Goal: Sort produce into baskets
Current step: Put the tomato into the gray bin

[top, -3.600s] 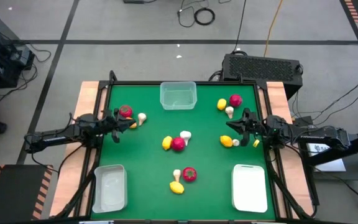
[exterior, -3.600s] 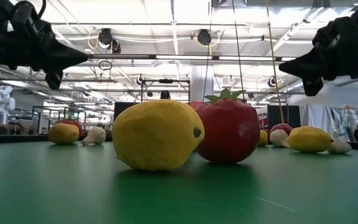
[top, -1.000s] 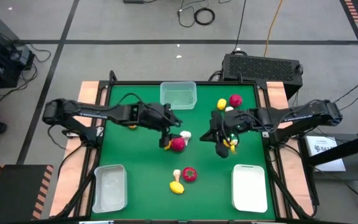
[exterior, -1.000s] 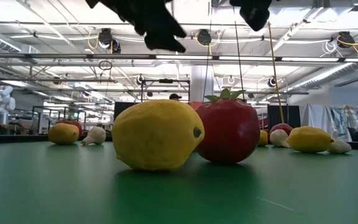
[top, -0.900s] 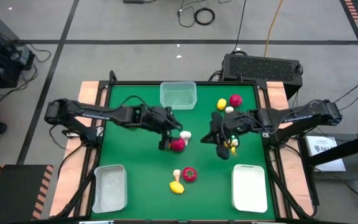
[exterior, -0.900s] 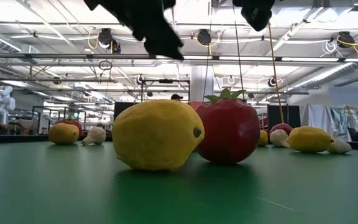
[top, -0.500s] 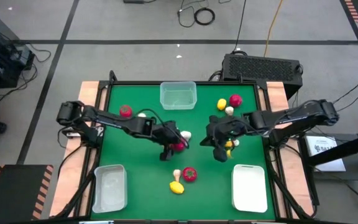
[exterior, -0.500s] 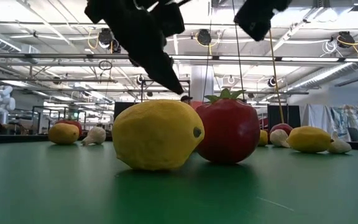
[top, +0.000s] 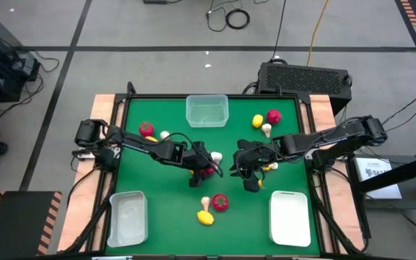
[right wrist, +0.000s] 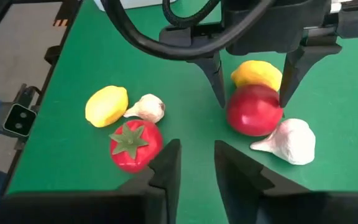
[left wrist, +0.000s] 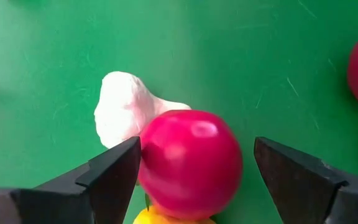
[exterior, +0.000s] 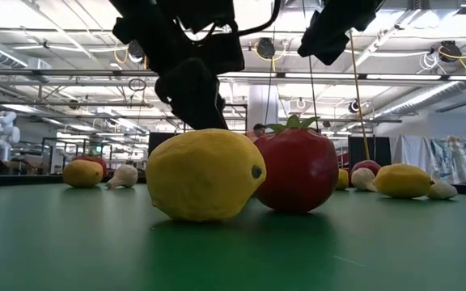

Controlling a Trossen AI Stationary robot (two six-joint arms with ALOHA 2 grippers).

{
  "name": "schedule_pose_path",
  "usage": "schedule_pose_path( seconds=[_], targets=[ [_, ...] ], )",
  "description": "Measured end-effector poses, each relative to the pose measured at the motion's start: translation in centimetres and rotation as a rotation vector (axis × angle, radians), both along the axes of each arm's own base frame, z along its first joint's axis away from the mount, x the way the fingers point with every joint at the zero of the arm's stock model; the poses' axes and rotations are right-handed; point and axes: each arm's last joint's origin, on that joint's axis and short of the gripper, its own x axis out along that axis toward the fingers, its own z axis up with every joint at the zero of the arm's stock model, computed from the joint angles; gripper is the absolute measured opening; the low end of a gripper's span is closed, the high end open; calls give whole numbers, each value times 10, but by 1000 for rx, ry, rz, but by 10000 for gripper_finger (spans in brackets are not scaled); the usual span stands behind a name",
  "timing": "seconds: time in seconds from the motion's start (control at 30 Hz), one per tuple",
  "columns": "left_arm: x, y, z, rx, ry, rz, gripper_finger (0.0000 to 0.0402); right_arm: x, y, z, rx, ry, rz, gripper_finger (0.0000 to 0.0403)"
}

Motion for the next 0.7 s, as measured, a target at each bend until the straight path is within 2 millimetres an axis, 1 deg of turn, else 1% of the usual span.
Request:
schedule_pose_path(
  seconds=[0.17,0.27,0.43,0.7],
  targets=[
    [0,0,0,0,-4,0,319,0,0,0,5,-1,-5,114],
    [2,0,-6,1,8,-1,319,0,0,0,6,-3,-6,121],
    [10,-2,-21,-1,20,1,319,1,0,1,2,-9,-12,123],
    [12,-3,-25,0,16,2,319,1,0,1,3,-9,-13,123]
  ],
)
